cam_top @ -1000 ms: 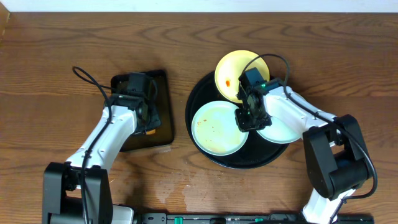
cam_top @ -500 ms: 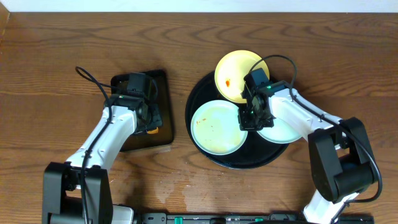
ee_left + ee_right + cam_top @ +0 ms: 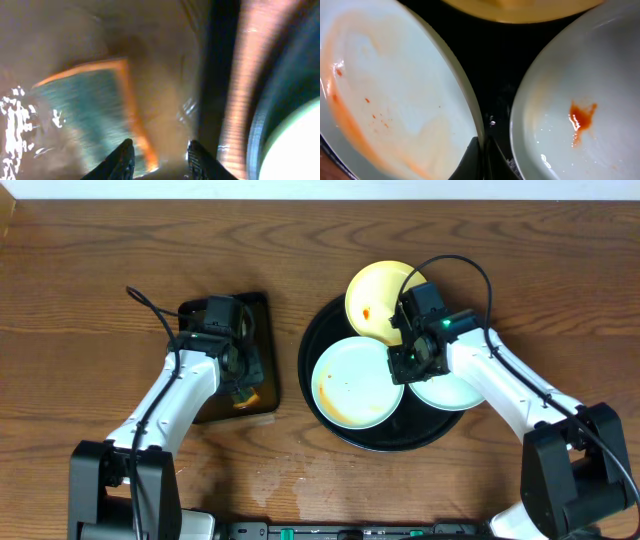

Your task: Clean dirty plates on tray and stack at the side

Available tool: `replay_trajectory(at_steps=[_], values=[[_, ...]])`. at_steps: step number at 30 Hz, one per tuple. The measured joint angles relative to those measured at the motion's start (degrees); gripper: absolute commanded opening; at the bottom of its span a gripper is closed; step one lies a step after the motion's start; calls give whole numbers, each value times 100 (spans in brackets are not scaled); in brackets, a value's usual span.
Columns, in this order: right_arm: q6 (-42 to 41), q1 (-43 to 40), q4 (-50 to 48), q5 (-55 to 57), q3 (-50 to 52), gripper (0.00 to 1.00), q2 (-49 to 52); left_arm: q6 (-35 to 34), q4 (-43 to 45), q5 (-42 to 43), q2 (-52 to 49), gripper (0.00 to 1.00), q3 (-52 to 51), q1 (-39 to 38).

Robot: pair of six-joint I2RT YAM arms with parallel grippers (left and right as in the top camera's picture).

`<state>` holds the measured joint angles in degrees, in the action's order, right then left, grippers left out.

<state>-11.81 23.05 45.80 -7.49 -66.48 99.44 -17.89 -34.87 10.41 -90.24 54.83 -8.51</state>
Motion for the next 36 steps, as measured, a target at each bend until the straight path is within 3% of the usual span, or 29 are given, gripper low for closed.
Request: replay_trajectory(at_steps=[5, 10, 20, 36], values=[[144, 68, 4, 42, 0, 1, -120, 74, 614, 979, 0, 49, -4, -66], [203, 76, 46, 96, 0, 1, -396, 127, 1174, 1456, 0, 50, -7, -361], [511, 96, 52, 555, 0, 1, -748, 205, 1731, 1668, 0, 51, -7, -1010], [964, 361, -103, 455, 0, 1, -780, 1504, 3082, 1825, -1034, 44, -9, -1342]])
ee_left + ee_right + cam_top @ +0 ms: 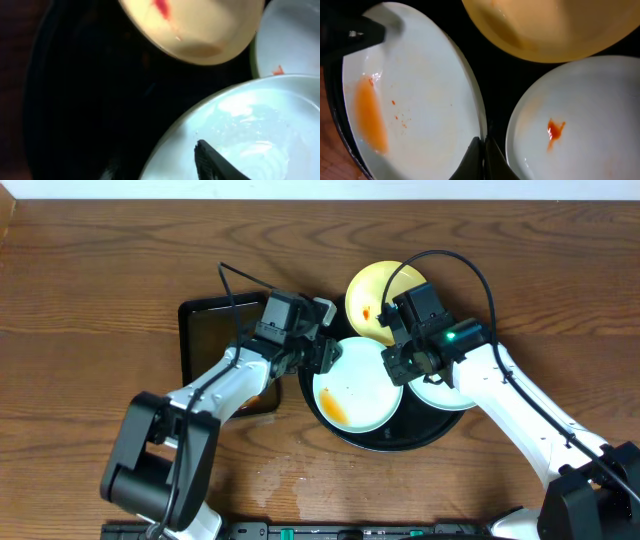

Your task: Clean dirty plates on tray and stack at the side

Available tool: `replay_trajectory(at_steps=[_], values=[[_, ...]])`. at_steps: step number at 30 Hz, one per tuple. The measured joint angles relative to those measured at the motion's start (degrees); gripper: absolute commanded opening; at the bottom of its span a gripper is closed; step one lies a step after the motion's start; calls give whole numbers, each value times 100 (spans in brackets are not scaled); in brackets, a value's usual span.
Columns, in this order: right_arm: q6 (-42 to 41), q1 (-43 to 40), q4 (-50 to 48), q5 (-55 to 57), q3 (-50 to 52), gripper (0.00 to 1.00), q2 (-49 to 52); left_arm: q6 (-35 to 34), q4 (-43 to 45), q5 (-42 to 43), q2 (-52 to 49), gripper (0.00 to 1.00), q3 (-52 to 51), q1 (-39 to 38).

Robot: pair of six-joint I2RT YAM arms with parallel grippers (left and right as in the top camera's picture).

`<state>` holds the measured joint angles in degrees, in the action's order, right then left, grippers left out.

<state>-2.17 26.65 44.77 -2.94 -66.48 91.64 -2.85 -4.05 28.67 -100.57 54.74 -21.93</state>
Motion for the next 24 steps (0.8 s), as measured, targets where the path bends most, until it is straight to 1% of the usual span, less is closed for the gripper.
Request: replay_trajectory(at_steps=[2, 3, 5, 6, 7, 8, 9, 10, 12, 13, 14, 16, 17, 21, 22, 24], values=[[37, 0, -39, -2, 0, 1, 0, 81, 140, 181, -39, 38, 0, 0], [52, 0, -70, -2, 0, 1, 0, 125, 186, 293, -42, 33, 0, 0], [74, 0, -129, -7, 0, 1, 0, 160, 267, 490, -42, 25, 0, 0], [81, 0, -153, -7, 0, 1, 0, 177, 262, 570, -42, 24, 0, 0], [96, 0, -175, -7, 0, 1, 0, 208, 254, 627, -42, 24, 0, 0], [101, 0, -195, -7, 0, 1, 0, 240, 254, 684, -42, 27, 0, 0], [111, 0, -212, -7, 0, 1, 0, 278, 243, 726, -42, 40, 0, 0], [118, 0, -221, -7, 0, 1, 0, 297, 216, 748, -42, 45, 0, 0], [116, 0, -212, -7, 0, 1, 0, 315, 127, 796, -42, 50, 0, 0], [94, 0, -177, -7, 0, 2, 0, 308, 81, 817, -42, 50, 0, 0], [31, 0, -107, -7, 0, 4, 0, 295, 42, 831, -42, 51, 0, 0], [-254, -2, 131, -4, 0, 16, 0, 293, -68, 850, -42, 51, 0, 0], [-424, -7, 282, -4, 0, 19, 0, 291, -116, 852, -42, 51, 0, 2], [-1043, -59, 918, -76, 2, 22, 13, 284, -337, 837, -42, 49, 0, 2], [-1209, -76, 1010, -144, 7, 25, 42, 280, -426, 767, -42, 46, 0, 2], [-1346, -118, 1025, -271, 35, 27, 109, 267, -566, 595, -42, 40, 0, 2]])
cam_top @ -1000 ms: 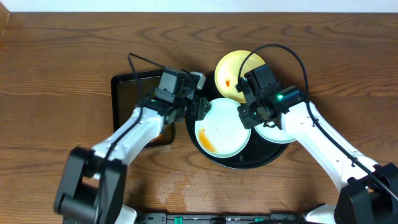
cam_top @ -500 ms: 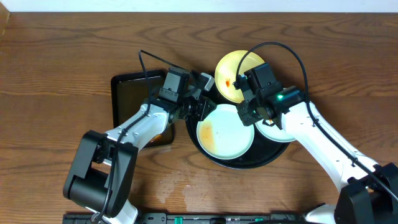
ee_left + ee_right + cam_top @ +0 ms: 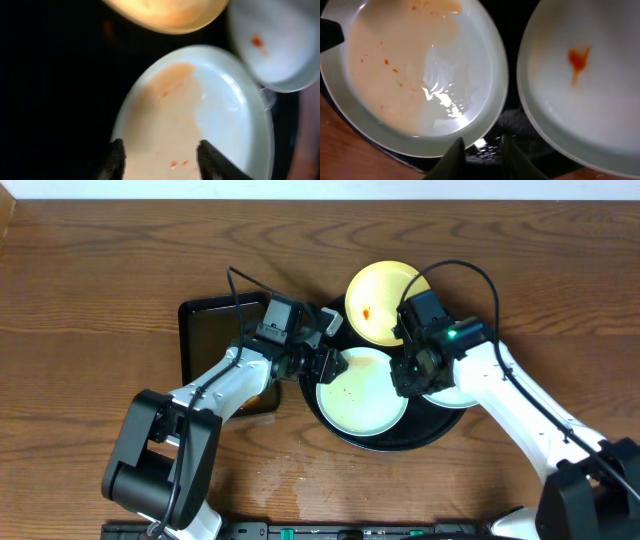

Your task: Clean dirty plates on tray and stack at the side

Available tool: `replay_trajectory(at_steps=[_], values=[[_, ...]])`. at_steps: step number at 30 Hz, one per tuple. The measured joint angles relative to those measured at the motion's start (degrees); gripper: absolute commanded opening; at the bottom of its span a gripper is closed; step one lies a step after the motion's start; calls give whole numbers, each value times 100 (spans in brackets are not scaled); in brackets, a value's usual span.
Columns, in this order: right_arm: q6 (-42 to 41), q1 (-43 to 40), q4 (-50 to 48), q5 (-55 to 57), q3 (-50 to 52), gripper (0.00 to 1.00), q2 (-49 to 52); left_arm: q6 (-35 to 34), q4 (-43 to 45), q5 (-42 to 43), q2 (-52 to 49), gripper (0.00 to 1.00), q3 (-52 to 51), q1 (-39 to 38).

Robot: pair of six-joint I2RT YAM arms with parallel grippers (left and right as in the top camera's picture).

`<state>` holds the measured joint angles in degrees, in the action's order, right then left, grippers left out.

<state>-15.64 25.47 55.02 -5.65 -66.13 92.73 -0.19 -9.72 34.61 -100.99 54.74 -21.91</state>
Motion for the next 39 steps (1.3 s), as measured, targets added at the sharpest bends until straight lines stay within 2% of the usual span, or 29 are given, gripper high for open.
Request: replay_trajectory(at_steps=[3, 6, 8, 10, 14, 20, 29, 39], values=[[-282, -109, 2, -201, 131, 27, 256, -17, -289, -398, 0, 28, -4, 2], [-485, -201, 7, -297, 214, 28, 560, -17, -452, -647, 0, 20, -7, 4], [-592, -291, 28, -400, 223, 26, 772, -13, -487, -730, -7, 19, -7, 4], [-673, -417, 35, -540, 223, 22, 951, -7, -487, -793, -20, 12, -7, 4], [-785, -688, -59, -990, 223, 17, 1250, -2, -470, -841, -94, 10, -7, 4], [-944, -772, -671, -1648, 262, 1, 1558, 2, -380, -946, -103, 8, -7, 13], [-1311, -767, -1268, -1886, 313, 1, 1565, 2, -372, -1241, -103, 8, -7, 92], [-463, -769, -1447, -1963, 385, 1, 1329, 2, -376, -1320, -103, 8, -7, 114]])
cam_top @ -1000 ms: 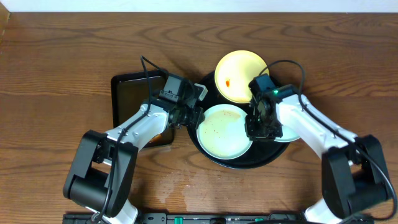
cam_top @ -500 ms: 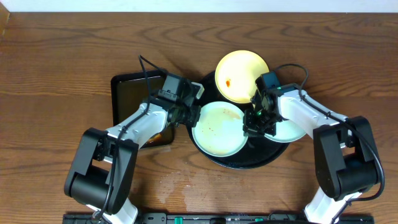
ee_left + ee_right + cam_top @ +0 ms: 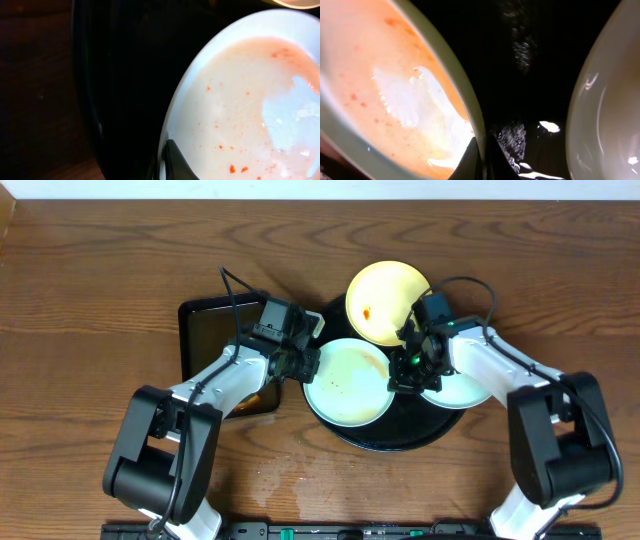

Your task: Clean dirty plates on tray and stack at the side

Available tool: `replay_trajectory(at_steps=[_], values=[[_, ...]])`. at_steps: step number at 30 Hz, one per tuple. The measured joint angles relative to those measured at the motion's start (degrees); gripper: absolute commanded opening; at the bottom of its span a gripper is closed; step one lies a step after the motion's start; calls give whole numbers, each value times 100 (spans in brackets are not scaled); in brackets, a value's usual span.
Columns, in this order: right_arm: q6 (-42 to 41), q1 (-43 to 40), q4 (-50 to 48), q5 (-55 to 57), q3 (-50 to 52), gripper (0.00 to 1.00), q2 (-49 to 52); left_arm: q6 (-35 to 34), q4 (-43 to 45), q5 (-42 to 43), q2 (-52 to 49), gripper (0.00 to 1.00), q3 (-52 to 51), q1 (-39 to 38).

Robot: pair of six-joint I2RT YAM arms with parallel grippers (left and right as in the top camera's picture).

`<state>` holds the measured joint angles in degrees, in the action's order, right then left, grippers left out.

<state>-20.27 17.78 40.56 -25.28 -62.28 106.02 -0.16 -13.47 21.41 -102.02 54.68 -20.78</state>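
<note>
A white plate (image 3: 348, 382), washed over with a pale orange smear and red specks, lies at the front left of the round black tray (image 3: 385, 442). My left gripper (image 3: 308, 366) is shut on its left rim; in the left wrist view one finger (image 3: 172, 159) lies on the plate's inner side (image 3: 240, 115). My right gripper (image 3: 403, 372) pinches the plate's right rim (image 3: 470, 110), with thin fingers on either side. A yellow plate (image 3: 382, 302) with a red spot sits at the tray's back. A second white plate (image 3: 466, 392) lies at the right, partly under my right arm.
A black rectangular tray (image 3: 205, 330) stands left of the round one, with an orange sponge edge (image 3: 255, 396) showing under my left arm. Wet spots (image 3: 280, 475) mark the table near the front edge. Wood table lies on all sides.
Both grippers were open at the smeared white plate; now each is shut on a rim, left and right. The plate sits slightly further left on the tray.
My left gripper stood open over the sponge in the rectangular tray while the right pinched the white plate's rim. Then the left was at the plate's left edge. Later both were open, with orange smear spread over the plate. Now both grip it.
</note>
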Motion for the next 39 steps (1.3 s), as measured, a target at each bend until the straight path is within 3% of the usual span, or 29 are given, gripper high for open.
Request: replay_trajectory(at_steps=[9, 22, 29, 34, 39], values=[[319, -7, -39, 63, 4, 1, -378, 0, 0, 4, 0, 8, 0, 11], [1165, -66, -396, -654, 11, 12, -378, 0, 92, 63, 0, 8, 0, 57], [1270, -105, -444, -975, 11, 1, -407, 7, 92, 149, 0, 8, 0, 52], [1257, -105, -444, -986, 11, 1, -409, 9, 92, 153, 0, 8, 0, 52], [1130, -103, -439, -940, 11, 1, -420, 0, 83, 153, 0, 17, 0, 52]])
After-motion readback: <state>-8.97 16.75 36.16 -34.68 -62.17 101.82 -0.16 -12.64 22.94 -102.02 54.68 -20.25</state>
